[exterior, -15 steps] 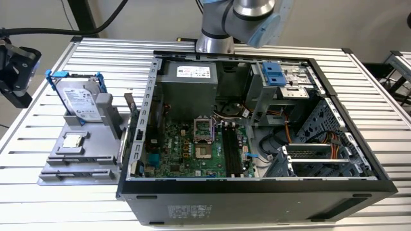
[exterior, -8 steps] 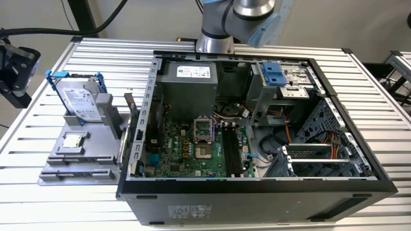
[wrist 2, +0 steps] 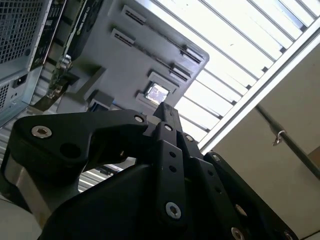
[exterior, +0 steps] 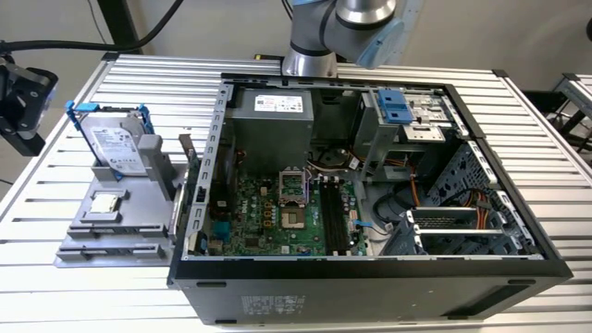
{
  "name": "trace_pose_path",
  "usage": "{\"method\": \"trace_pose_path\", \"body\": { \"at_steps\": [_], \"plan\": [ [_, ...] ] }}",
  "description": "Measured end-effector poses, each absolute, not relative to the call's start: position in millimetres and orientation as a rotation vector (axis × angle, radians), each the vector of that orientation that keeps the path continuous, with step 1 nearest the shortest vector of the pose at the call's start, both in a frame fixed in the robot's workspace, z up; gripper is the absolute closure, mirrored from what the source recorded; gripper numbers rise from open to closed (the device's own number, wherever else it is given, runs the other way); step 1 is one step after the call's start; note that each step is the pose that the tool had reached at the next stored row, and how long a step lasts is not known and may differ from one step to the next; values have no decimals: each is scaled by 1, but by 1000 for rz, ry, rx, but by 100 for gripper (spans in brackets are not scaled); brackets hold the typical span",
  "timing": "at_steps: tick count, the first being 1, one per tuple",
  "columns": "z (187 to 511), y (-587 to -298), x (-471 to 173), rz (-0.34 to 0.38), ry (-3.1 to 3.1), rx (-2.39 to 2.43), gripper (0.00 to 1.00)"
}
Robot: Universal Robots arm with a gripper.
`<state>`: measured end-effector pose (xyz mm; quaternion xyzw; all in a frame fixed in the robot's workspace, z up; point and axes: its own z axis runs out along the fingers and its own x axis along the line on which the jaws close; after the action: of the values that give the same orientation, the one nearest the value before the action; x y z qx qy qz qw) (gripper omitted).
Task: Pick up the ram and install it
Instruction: 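Pick up the ram and move it above insertion slot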
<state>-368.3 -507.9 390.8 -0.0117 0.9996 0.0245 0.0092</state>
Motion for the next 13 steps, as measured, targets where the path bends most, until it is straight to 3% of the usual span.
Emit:
{"method": "trace_pose_path", "body": {
  "at_steps": [13],
  "plan": [
    [391,-508,-368,79,3114,-279,100]
  ]
}}
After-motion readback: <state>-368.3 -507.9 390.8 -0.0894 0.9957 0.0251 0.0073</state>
